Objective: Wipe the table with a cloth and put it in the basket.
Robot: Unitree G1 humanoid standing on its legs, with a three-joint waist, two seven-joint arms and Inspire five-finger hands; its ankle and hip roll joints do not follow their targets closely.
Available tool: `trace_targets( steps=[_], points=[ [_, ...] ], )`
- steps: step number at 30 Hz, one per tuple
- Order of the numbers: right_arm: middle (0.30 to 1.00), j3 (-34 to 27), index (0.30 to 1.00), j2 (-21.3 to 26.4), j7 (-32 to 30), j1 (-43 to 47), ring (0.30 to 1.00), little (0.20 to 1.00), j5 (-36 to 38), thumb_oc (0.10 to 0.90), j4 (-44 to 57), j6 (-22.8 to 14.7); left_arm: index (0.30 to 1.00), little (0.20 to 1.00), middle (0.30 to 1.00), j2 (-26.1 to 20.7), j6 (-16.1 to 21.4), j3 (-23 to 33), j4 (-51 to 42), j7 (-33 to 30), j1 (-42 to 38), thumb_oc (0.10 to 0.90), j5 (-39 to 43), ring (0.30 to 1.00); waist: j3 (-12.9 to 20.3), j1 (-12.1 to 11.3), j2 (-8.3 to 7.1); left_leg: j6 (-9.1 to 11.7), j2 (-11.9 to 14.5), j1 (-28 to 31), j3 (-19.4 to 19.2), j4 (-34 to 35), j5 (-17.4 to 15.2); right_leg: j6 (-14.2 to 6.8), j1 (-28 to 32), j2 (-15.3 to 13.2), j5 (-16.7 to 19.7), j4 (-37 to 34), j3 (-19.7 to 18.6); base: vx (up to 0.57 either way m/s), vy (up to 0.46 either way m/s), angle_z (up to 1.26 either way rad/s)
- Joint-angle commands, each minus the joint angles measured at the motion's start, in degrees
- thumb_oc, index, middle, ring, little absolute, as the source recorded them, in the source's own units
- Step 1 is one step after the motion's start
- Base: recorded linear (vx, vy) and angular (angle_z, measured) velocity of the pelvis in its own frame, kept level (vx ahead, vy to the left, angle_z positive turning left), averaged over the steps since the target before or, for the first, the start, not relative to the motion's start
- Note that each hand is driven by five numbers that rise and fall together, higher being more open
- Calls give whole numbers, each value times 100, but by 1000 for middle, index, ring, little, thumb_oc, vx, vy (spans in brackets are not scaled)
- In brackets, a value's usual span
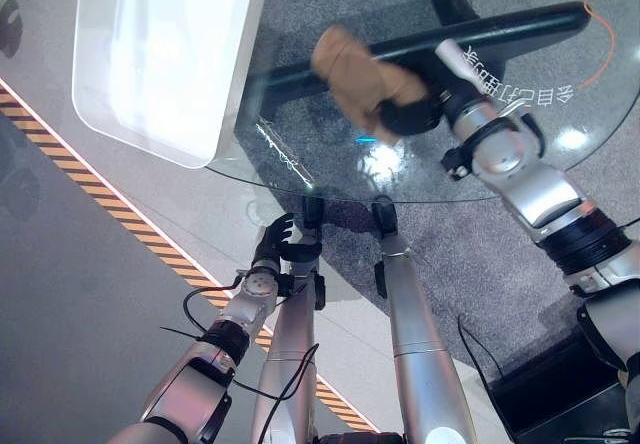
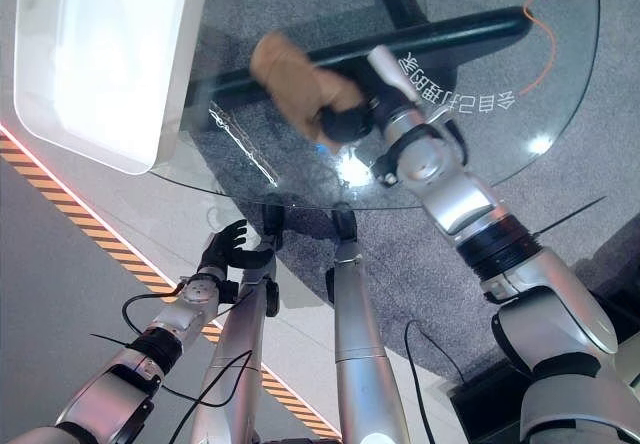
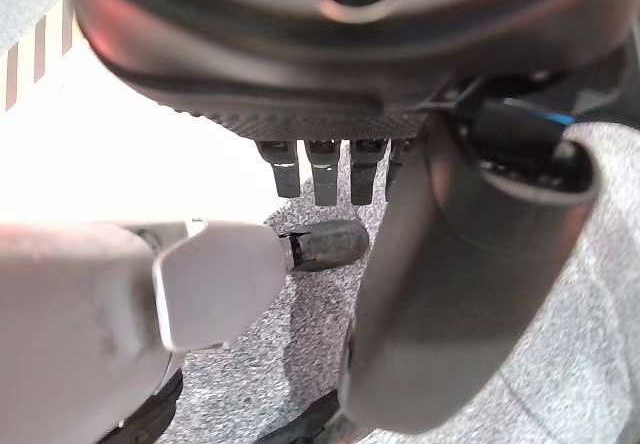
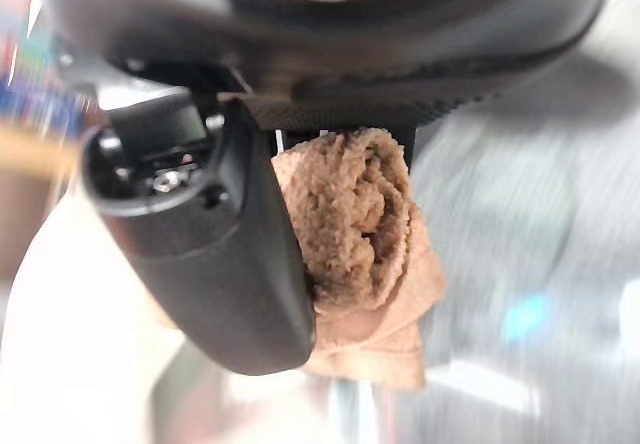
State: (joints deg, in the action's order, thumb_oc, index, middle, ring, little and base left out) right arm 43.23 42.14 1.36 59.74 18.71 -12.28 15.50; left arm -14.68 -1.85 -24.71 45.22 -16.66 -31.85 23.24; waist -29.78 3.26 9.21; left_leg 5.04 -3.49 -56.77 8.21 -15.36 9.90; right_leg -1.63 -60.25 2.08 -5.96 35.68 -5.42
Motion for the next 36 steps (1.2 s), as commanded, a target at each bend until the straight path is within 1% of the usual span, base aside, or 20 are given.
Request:
trace_targets(
  steps=[1, 6, 11, 12, 15, 18, 23, 24, 25, 26, 27, 28, 30, 31, 32, 33, 36],
  points=[
    [300, 381, 300, -539, 639, -523, 300, 200, 461, 100, 367, -227, 900, 900, 900, -336, 63, -83, 2, -42, 519, 800, -201, 900, -2, 24, -49, -453, -585, -37, -445, -786, -862, -395, -41, -103, 681, -1096, -249, -2, -32, 19],
    [300, 384, 300, -526, 707, -627, 300, 200, 479, 100, 406, -305, 900, 900, 900, -358, 39, -136, -110, -79, 587, 800, -225, 900, -2, 8, -47, -455, -601, -68, -411, -815, -859, -395, -78, -99, 684, -1046, -229, -3, -27, 22],
    [300, 322, 300, -559, 513, -697, 300, 200, 453, 100, 358, -355, 900, 900, 900, -344, 49, -154, -191, -163, 634, 800, -186, 900, -2, 5, -27, -460, -605, -61, -401, -792, -846, -386, -78, -94, 691, -1062, -229, -6, -11, 10],
    [300, 273, 300, -575, 360, -735, 300, 200, 469, 100, 350, -371, 900, 900, 900, -320, 116, -133, -195, -253, 664, 800, -64, 900, -2, 9, -29, -458, -609, -40, -395, -778, -836, -379, -61, -84, 694, -1066, -230, -6, -7, 7],
    [300, 141, 300, -604, 183, -810, 300, 200, 454, 100, 255, -469, 900, 900, 900, -308, 290, -22, -215, -395, 695, 800, 202, 900, -2, 16, -30, -464, -604, -11, -394, -758, -831, -372, -40, -79, 690, -1073, -231, -3, -2, 2],
    [300, -114, 300, -678, -42, -953, 300, 200, 475, 100, 181, -672, 900, 900, 900, -276, 523, 229, -353, -526, 750, 800, 604, 900, -2, 22, -44, -465, -597, 61, -385, -720, -831, -369, 34, -70, 684, -1114, -236, -10, -9, 0],
    [300, -391, 300, -700, -166, -1134, 300, 200, 639, 100, 300, -782, 900, 900, 900, -280, 729, 353, -577, -563, 868, 800, 751, 900, -2, 26, -49, -465, -599, 218, -337, -641, -803, -363, 169, -34, 687, -1127, -237, -13, -11, 0],
    [300, -439, 300, -697, -159, -1168, 300, 200, 699, 100, 342, -800, 900, 900, 900, -278, 572, 374, -629, -459, 896, 800, 921, 900, -2, 28, -48, -464, -600, 254, -332, -627, -799, -361, 203, -25, 687, -1135, -241, -35, -17, 0],
    [300, -495, 300, -696, -142, -1228, 300, 200, 749, 100, 377, -857, 900, 900, 900, -276, 673, 398, -632, -392, 964, 800, 955, 900, -2, 27, -46, -466, -608, 292, -312, -609, -795, -354, 238, -21, 679, -1145, -236, -56, -27, 2],
    [300, -591, 300, -654, -41, -1368, 300, 200, 845, 100, 411, -1032, 900, 900, 900, -253, 927, 443, -538, -438, 1167, 800, 724, 900, -2, 21, -35, -464, -630, 358, -267, -571, -783, -346, 300, -24, 667, -1173, -217, -79, -36, 3],
    [300, -692, 300, -646, 110, -1551, 300, 200, 964, 100, 461, -1251, 900, 900, 900, -315, 1543, 480, -448, 132, 1419, 800, 825, 900, -2, 11, -20, -446, -637, 447, -227, -528, -770, -336, 394, -26, 655, -1206, -197, -81, -39, 4],
    [300, -745, 300, -618, 216, -1639, 300, 200, 1070, 100, 506, -1364, 900, 900, 900, -348, 1655, 511, -458, 320, 1570, 800, 858, 900, -2, 5, -6, -435, -637, 503, -211, -504, -770, -327, 449, -28, 646, -1224, -187, -62, -18, 2],
    [300, -849, 300, -611, 472, -1831, 300, 200, 1256, 100, 646, -1510, 900, 900, 900, -413, 1703, 514, -486, 431, 1805, 800, 775, 900, -2, -13, 26, -419, -637, 629, -202, -480, -769, -329, 581, -38, 648, -1265, -181, -44, -15, 1],
    [300, -881, 300, -618, 599, -1909, 300, 200, 1334, 100, 713, -1562, 900, 900, 900, -461, 1781, 534, -444, 619, 1871, 800, 866, 900, -2, -13, 26, -416, -638, 681, -191, -473, -774, -317, 637, -43, 632, -1272, -164, -41, -14, 0],
    [300, -890, 300, -595, 707, -1948, 300, 200, 1416, 100, 774, -1577, 900, 900, 900, -466, 1774, 542, -401, 768, 1916, 800, 1022, 900, -2, -9, 24, -414, -635, 729, -202, -471, -777, -321, 691, -43, 641, -1295, -173, -48, -10, 0],
    [300, -931, 300, -622, 893, -2058, 300, 200, 1480, 100, 906, -1589, 900, 900, 900, -491, 1612, 598, -343, 897, 2009, 800, 1219, 900, -2, -6, 1, -416, -631, 817, -194, -461, -788, -296, 797, -39, 616, -1305, -147, -36, -7, 0],
    [300, -956, 300, -584, 1106, -2210, 300, 200, 1602, 100, 1205, -1553, 900, 900, 900, -446, 1651, 625, -306, 1077, 2113, 800, 1235, 900, -2, 5, -47, -424, -607, 977, -207, -418, -784, -287, 980, -22, 625, -1373, -161, -42, -21, 0]
  ],
)
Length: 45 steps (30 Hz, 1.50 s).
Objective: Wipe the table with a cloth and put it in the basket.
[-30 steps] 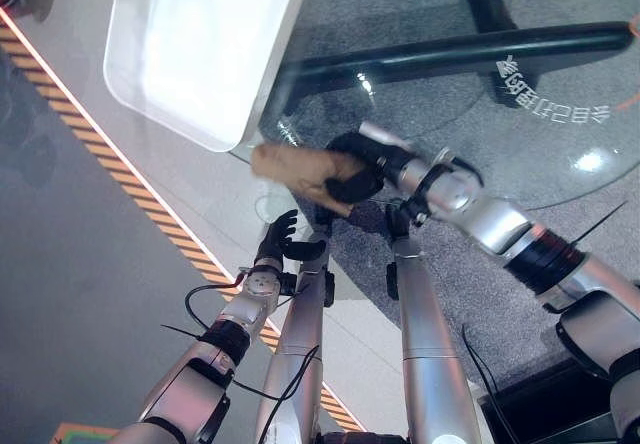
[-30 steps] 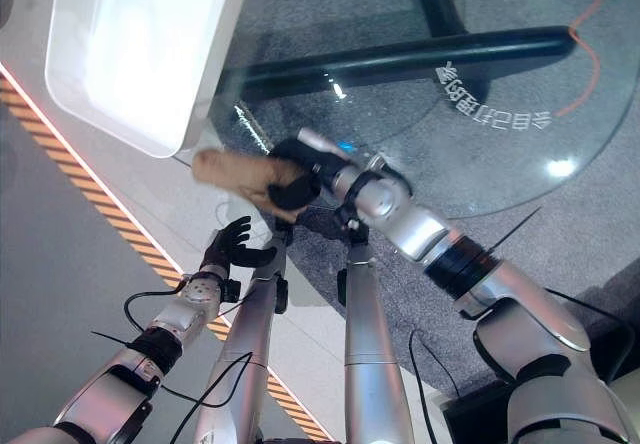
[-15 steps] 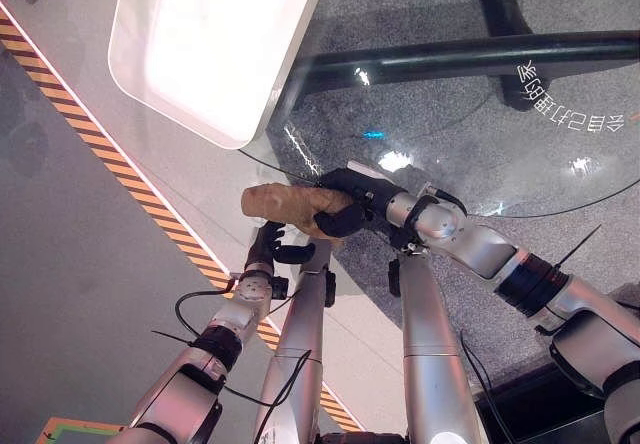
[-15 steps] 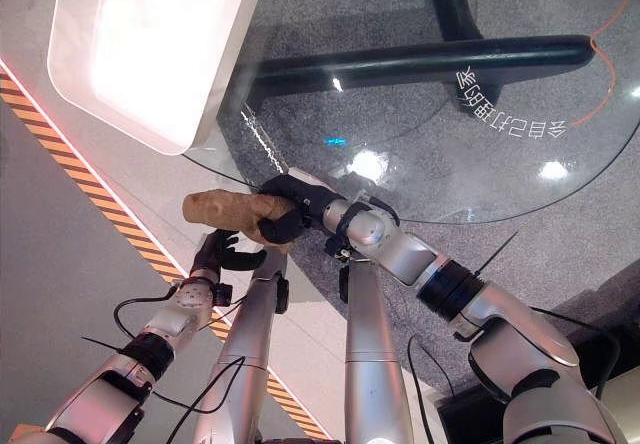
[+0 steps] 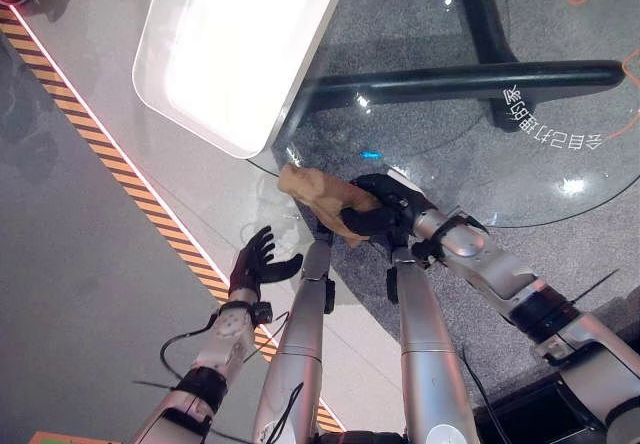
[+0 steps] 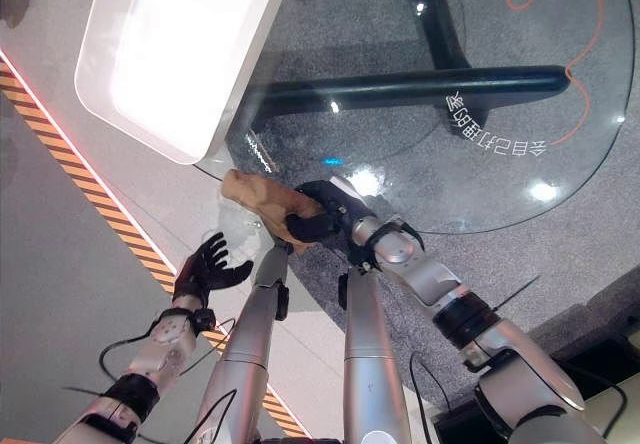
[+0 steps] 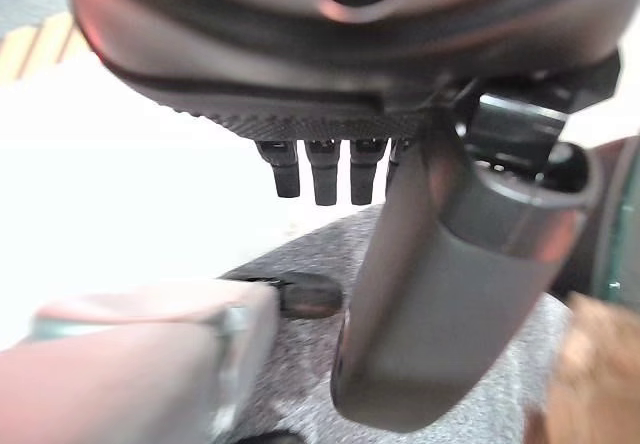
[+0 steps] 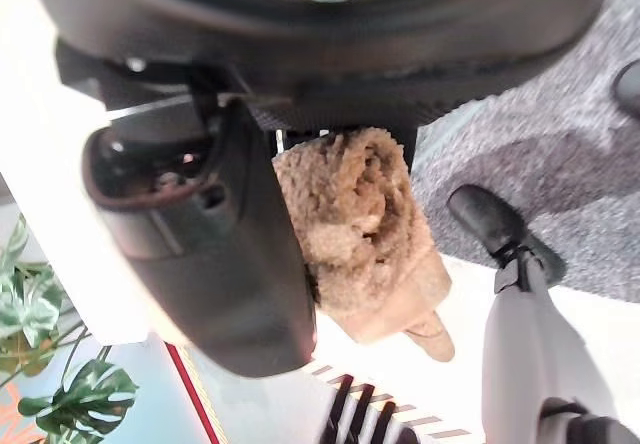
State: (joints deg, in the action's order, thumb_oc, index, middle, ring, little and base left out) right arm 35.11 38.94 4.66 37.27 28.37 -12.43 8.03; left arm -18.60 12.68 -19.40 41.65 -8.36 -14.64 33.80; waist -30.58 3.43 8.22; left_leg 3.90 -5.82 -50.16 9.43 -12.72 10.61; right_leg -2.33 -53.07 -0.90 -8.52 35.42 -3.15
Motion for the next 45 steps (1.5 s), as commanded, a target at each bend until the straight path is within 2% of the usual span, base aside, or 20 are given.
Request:
trace_targets(
  steps=[1, 6, 9, 13, 17, 18, 19, 20, 21, 22, 24, 27, 29, 32, 39, 45],
  points=[
    [300, -154, 300, -277, 824, -26, 300, 200, 681, 100, 1363, -792, 900, 900, 900, -46, 94, 53, -68, 166, 400, 800, 136, 900, 79, -14, 15, -321, -359, 368, -326, -656, -863, -208, 322, 290, 877, -1362, -387, -39, -41, -2],
    [300, -249, 300, -334, 951, -209, 300, 200, 785, 100, 1970, -602, 900, 900, 900, -56, -330, -82, -469, -215, 375, 800, 148, 900, 79, 11, -120, -347, -319, 543, -259, -613, -870, -162, 526, 336, 823, -1325, -368, -37, -62, -2],
    [300, -315, 300, -350, 1043, -362, 300, 200, 663, 100, 2217, -647, 900, 900, 900, -61, -410, -107, -643, -296, 391, 800, 283, 900, 79, 38, -171, -347, -297, 627, -236, -611, -877, -149, 628, 352, 795, -1295, -369, -25, -55, 0],
    [300, -495, 300, -458, 972, -586, 300, 200, 691, 100, 2546, -965, 900, 900, 900, -59, -167, -120, -1080, -90, 422, 800, 779, 900, 79, 67, -212, -336, -264, 695, -209, -627, -901, -145, 709, 354, 735, -1211, -350, -18, -67, 1],
    [300, -869, 300, -589, 259, -804, 300, 200, 234, 100, 2776, -1451, 900, 900, 900, -89, 169, -111, -2142, -106, 370, 800, 1134, 900, 79, 100, -259, -341, -231, 706, -197, -641, -923, -160, 720, 366, 704, -1131, -335, -16, -67, 7],
    [300, -1030, 300, -587, 97, -835, 300, 200, 210, 100, 2832, -1566, 900, 900, 900, -101, 351, -83, -2506, 179, 330, 800, 1233, 900, 79, 114, -267, -351, -230, 710, -192, -646, -932, -163, 726, 373, 693, -1116, -332, -23, -36, 4],
    [300, -1458, 300, -563, -64, -1093, 300, 200, 196, 100, 2978, -1868, 900, 900, 900, -221, 748, 135, -2902, 743, 535, 800, 1351, 900, 79, 138, -244, -359, -225, 727, -152, -617, -926, -146, 735, 375, 666, -1101, -313, -19, 1, 4],
    [300, -1699, 300, -509, -122, -1254, 300, 200, 201, 100, 3017, -2120, 900, 900, 900, -291, 955, 254, -2959, 1288, 651, 800, 1635, 900, 79, 157, -202, -366, -221, 744, -175, -614, -919, -171, 740, 381, 676, -1087, -328, -7, 34, 5],
    [300, -1854, 300, -561, -182, -1328, 300, 200, 112, 100, 3041, -2239, 900, 900, 900, -294, 672, 318, -3209, 1319, 661, 800, 1929, 900, 79, 168, -183, -385, -213, 762, -207, -613, -934, -183, 748, 390, 669, -1065, -336, 5, 40, 4],
    [300, -2020, 300, -644, -309, -1389, 300, 200, 32, 100, 3097, -2388, 900, 900, 900, -264, 667, 474, -3312, 1831, 747, 800, 2106, 900, 79, 170, -172, -399, -213, 762, -213, -606, -945, -169, 736, 392, 647, -1044, -313, 0, 0, 0],
    [300, -2179, 300, -680, -503, -1354, 300, 200, -13, 100, 3168, -2578, 900, 900, 900, -233, 692, 482, -3521, 2348, 778, 800, 2310, 900, 79, 163, -162, -419, -208, 710, -249, -617, -936, -166, 686, 395, 697, -1072, -313, -24, -3, -7],
    [300, -2422, 300, -660, -774, -1391, 300, 200, -73, 100, 3445, -2558, 900, 900, 900, -209, 560, 508, -3908, 2842, 850, 800, 2579, 900, 79, 194, -185, -441, -211, 705, -276, -610, -956, -137, 667, 394, 702, -1089, -287, -25, 0, -9],
    [300, -2533, 300, -652, -872, -1418, 300, 200, -109, 100, 3533, -2554, 900, 900, 900, -160, 400, 492, -4205, 2838, 816, 800, 2669, 900, 79, 220, -201, -466, -188, 701, -332, -605, -974, -138, 661, 385, 720, -1110, -297, -7, 21, -10],
    [300, -2622, 300, -772, -1084, -1474, 300, 200, -189, 100, 3772, -2601, 900, 900, 900, -17, 111, 338, -4890, 2356, 504, 800, 2757, 900, 79, 314, -307, -494, -160, 680, -416, -594, -993, -134, 639, 422, 759, -1130, -323, -11, 20, -8],
    [300, -2627, 300, -959, -1128, -1478, 300, 200, -196, 100, 3862, -2650, 900, 900, 900, 180, -65, 114, -5237, 1695, -84, 800, 2878, 900, 79, 482, -419, -494, -115, 703, -543, -587, -1012, -160, 658, 433, 790, -1150, -348, 1, 42, -13],
    [300, -2366, 300, -1004, -775, -1205, 300, 200, -77, 100, 3831, -2374, 900, 900, 900, 283, -236, -68, -5291, 1237, -587, 800, 2942, 900, 79, 559, -452, -451, -55, 694, -646, -548, -965, -183, 668, 374, 834, -1212, -328, -3, 42, -10]
  ],
)
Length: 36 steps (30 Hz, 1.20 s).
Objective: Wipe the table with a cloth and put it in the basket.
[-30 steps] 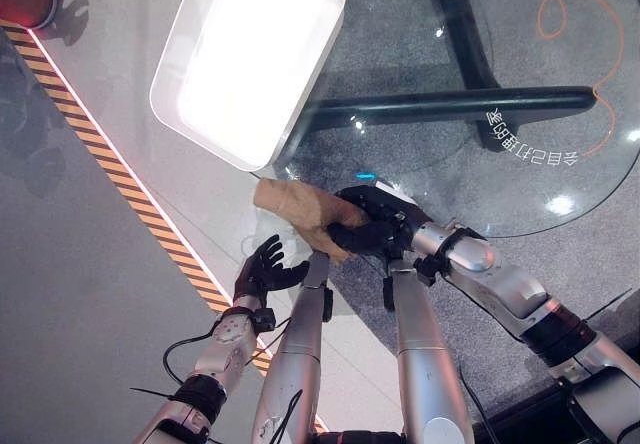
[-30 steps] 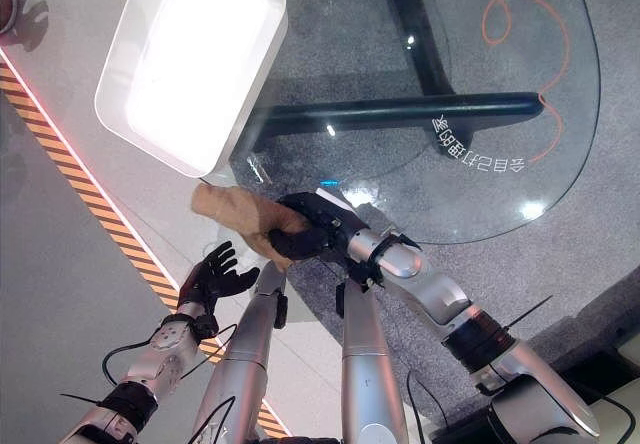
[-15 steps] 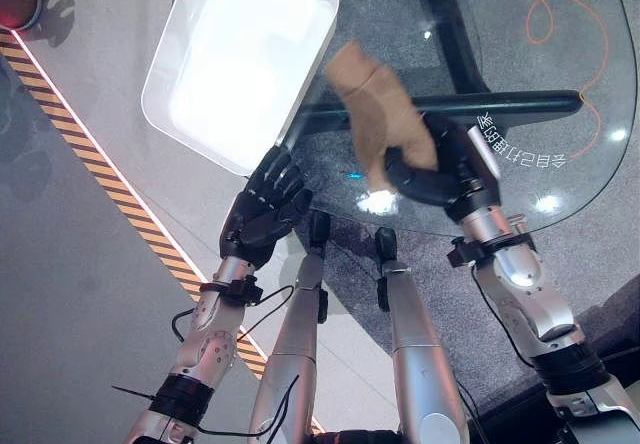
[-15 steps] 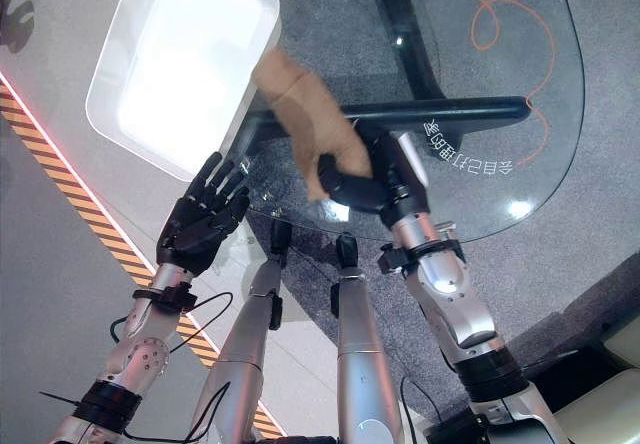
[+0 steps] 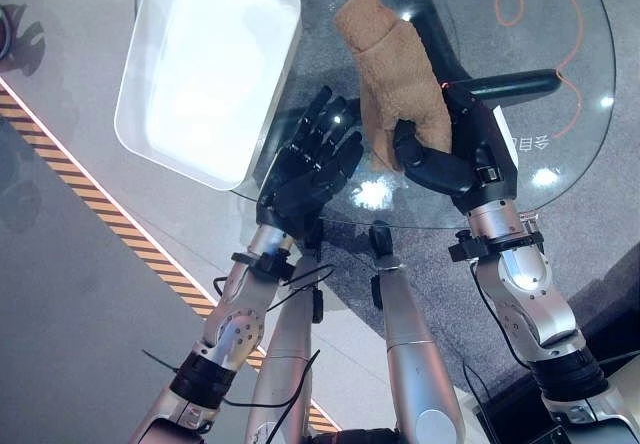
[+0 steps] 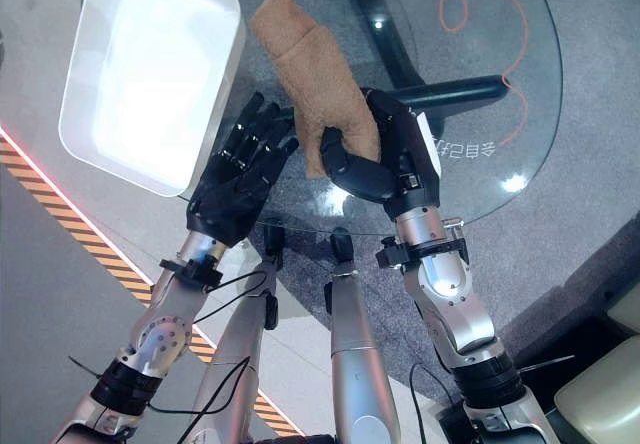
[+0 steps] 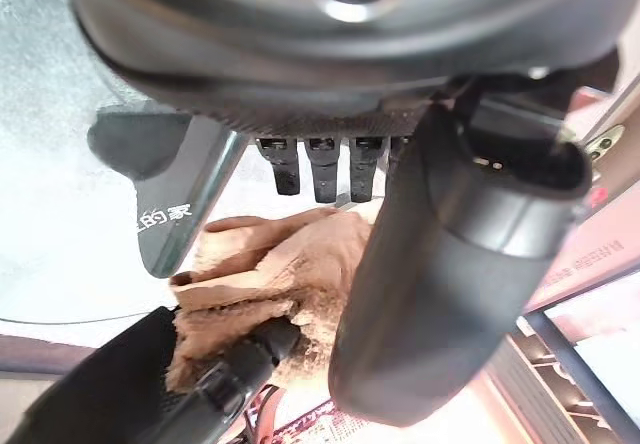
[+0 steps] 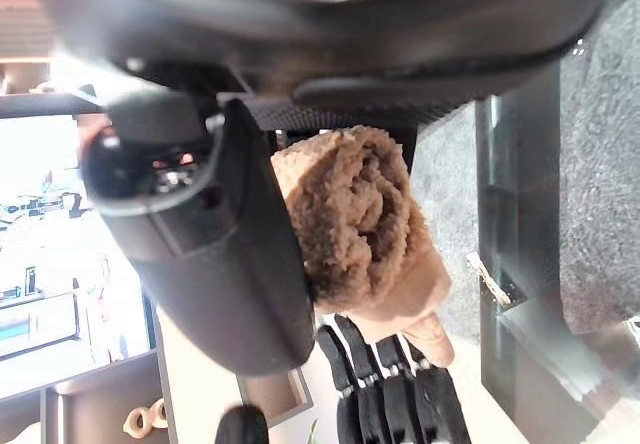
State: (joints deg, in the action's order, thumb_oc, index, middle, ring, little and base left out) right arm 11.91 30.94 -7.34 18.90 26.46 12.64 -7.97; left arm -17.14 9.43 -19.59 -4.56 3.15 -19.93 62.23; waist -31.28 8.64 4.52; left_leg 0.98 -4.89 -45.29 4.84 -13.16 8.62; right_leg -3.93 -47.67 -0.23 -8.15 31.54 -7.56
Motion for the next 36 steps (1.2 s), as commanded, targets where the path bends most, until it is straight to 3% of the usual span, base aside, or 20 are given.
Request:
trace_targets(
  steps=[1, 7, 19, 21, 24, 25, 31, 36],
  points=[
    [300, -12, 300, -207, 465, 636, 300, 200, 129, 100, 1322, -750, 900, 900, 900, 144, 95, -76, -683, 67, -73, 800, 102, 900, 148, 43, -87, -157, -147, 237, -190, -512, -795, -21, 161, 300, 764, -815, 118, -11, 18, -7],
    [300, 445, 300, -270, 535, 946, 300, 200, -12, 100, 1281, -310, 900, 900, 900, 166, 225, -255, -842, 112, -446, 800, 406, 900, 148, 25, -85, -124, -93, 206, -259, -445, -735, -22, 147, 257, 787, -861, 153, -1, 23, -8],
    [300, 921, 300, -386, 665, 1156, 300, 200, -164, 100, 1072, 126, 900, 900, 900, 258, 503, -455, -1124, 508, -734, 800, 1267, 900, 148, 28, -75, -108, -101, 216, -297, -441, -747, -5, 158, 232, 765, -854, 186, 1, 8, 0],
    [300, 951, 300, -398, 731, 1132, 300, 200, -249, 100, 1016, 199, 900, 900, 900, 159, 470, -430, -1150, 909, -602, 800, 1350, 900, 148, 8, -53, -89, -111, 209, -278, -425, -724, 6, 151, 226, 768, -860, 206, -1, 18, -1],
    [300, 856, 300, -114, 1156, 883, 300, 200, -167, 100, 934, 242, 900, 900, 900, -214, 128, 112, -814, 2382, 116, 800, 2020, 900, 148, -120, 104, -40, -100, 238, -274, -396, -697, 3, 174, 169, 749, -873, 244, -3, 21, -1],
    [300, 891, 300, -63, 1344, 888, 300, 200, -200, 100, 908, 364, 900, 900, 900, -233, 57, 172, -810, 2536, 193, 800, 2085, 900, 148, -154, 120, -50, -106, 232, -258, -411, -706, 4, 172, 155, 741, -866, 254, 0, 0, 0],
    [300, 1279, 300, 304, 1919, 1041, 300, 200, -382, 100, 1231, 1106, 900, 900, 900, -325, 306, 3, -1338, 2007, 56, 800, 1996, 900, 148, -225, 34, -116, -133, 159, -177, -385, -671, 24, 118, 185, 756, -862, 291, -8, -37, 4],
    [300, 1331, 300, 362, 1922, 1036, 300, 200, -488, 100, 1070, 1062, 900, 900, 900, -276, 610, -166, -1371, 1728, -135, 800, 1849, 900, 148, -203, -59, -112, -141, 122, -136, -411, -664, 8, 92, 210, 776, -833, 284, -12, -26, 3]
  ],
)
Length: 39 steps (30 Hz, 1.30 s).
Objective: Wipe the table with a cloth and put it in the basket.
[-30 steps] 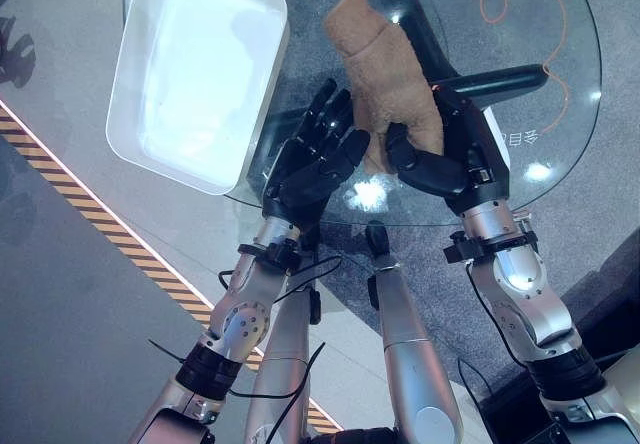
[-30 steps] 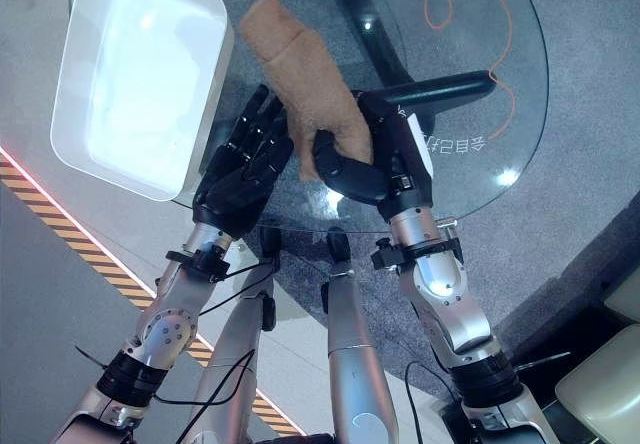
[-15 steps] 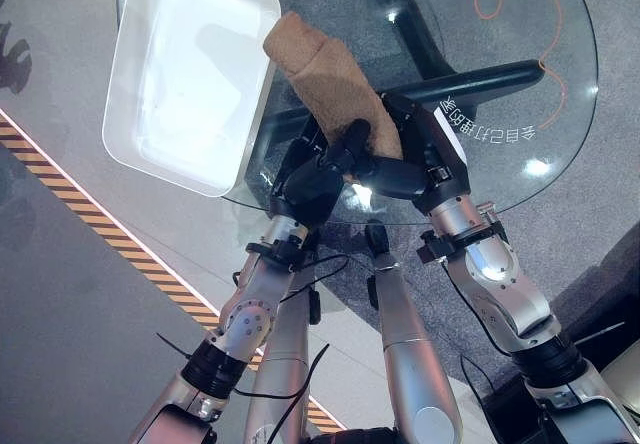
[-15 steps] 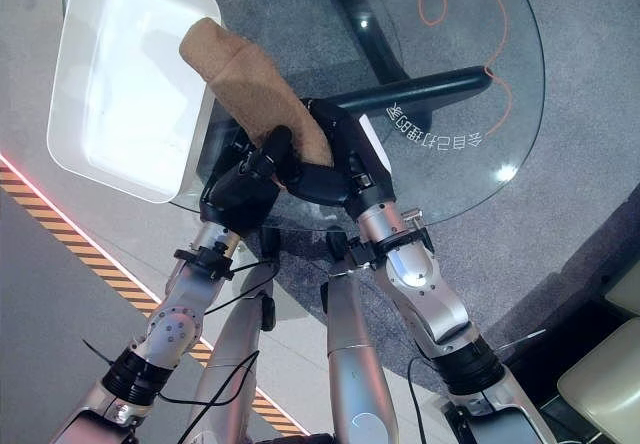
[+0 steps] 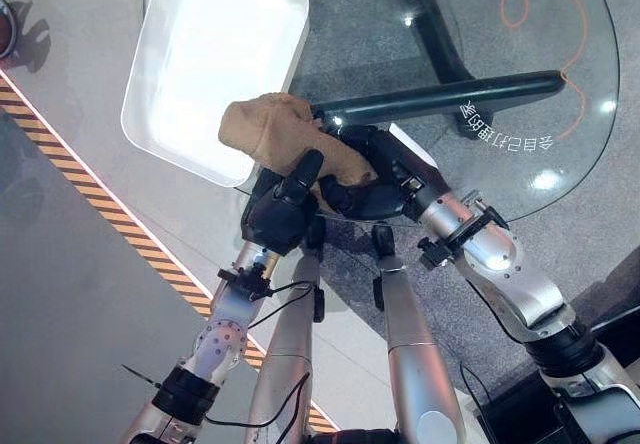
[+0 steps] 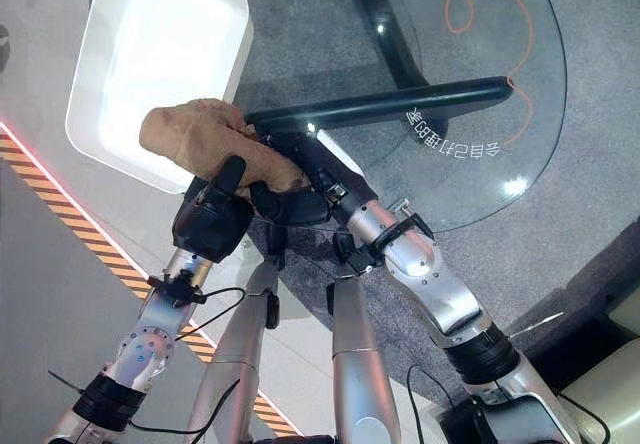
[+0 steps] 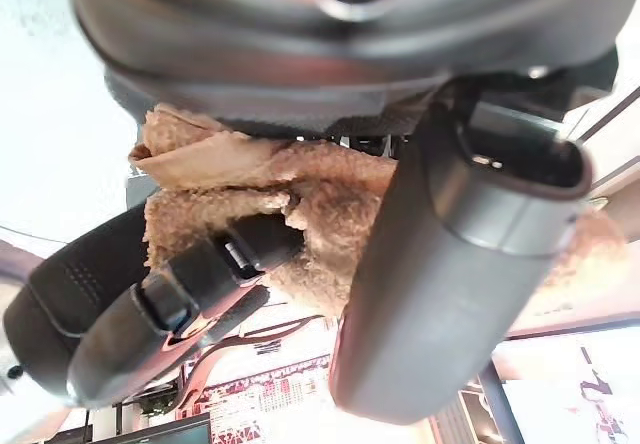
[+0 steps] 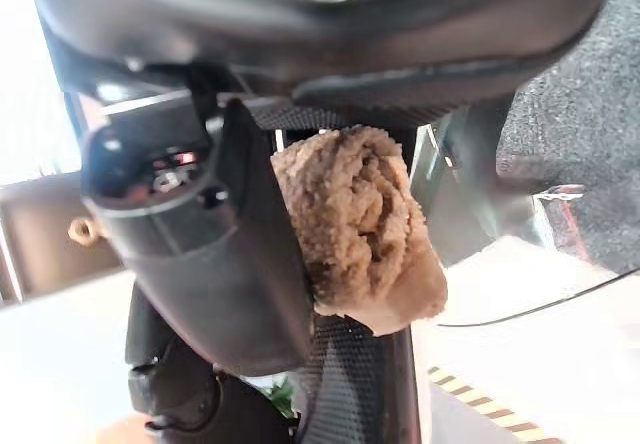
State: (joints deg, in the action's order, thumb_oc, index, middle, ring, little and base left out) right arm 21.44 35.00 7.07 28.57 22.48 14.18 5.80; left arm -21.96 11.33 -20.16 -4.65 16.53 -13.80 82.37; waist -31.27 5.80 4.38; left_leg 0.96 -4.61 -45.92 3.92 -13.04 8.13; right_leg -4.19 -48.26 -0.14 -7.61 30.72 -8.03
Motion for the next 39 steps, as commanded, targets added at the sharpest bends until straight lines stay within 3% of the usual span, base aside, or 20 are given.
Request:
trace_targets(
  steps=[1, 9, 19, 24, 31, 39],
  points=[
    [300, 381, 300, -66, 403, 48, 300, 200, -140, 100, 855, -364, 900, 900, 900, 229, 488, -142, -1334, 362, -780, 800, -198, 900, 147, 90, -59, -107, -169, 178, -41, -427, -618, 25, 148, 204, 729, -753, 325, 0, 0, 0],
    [300, 243, 300, -59, 512, -42, 300, 200, -91, 100, 747, -629, 900, 900, 900, 283, 602, -279, -1252, 184, -928, 800, -274, 900, 147, 144, -148, -105, -159, 156, -51, -450, -633, -15, 128, 191, 746, -731, 339, 0, 0, 0],
    [300, 350, 300, -182, 815, 33, 300, 200, -203, 100, 755, -513, 900, 900, 900, 406, 686, -330, -1245, 169, -994, 800, -280, 900, 147, 130, -138, -113, -176, 105, -46, -419, -611, -24, 88, 188, 768, -775, 335, 0, 0, 0],
    [300, 363, 300, -101, 1061, 20, 300, 200, -264, 100, 798, -455, 900, 900, 900, 399, 728, -282, -1257, 337, -921, 800, 86, 900, 147, 114, -146, -114, -193, 144, -31, -428, -628, -21, 135, 184, 746, -775, 347, 0, 0, 0],
    [300, 293, 300, -62, 1032, -83, 300, 200, -381, 100, 753, -501, 900, 900, 900, 565, 694, -127, -1257, 1026, -727, 800, 1379, 900, 147, 93, -178, -113, -184, 153, -7, -398, -617, -26, 139, 193, 749, -783, 333, -3, -12, 6],
    [300, 119, 300, -41, 996, -260, 300, 200, -431, 100, 777, -563, 900, 900, 900, 594, 662, 91, -1294, 1429, -523, 800, 1687, 900, 147, 71, -188, -109, -187, 145, 29, -344, -588, -36, 143, 207, 780, -847, 309, -1, -2, 1]
  ],
)
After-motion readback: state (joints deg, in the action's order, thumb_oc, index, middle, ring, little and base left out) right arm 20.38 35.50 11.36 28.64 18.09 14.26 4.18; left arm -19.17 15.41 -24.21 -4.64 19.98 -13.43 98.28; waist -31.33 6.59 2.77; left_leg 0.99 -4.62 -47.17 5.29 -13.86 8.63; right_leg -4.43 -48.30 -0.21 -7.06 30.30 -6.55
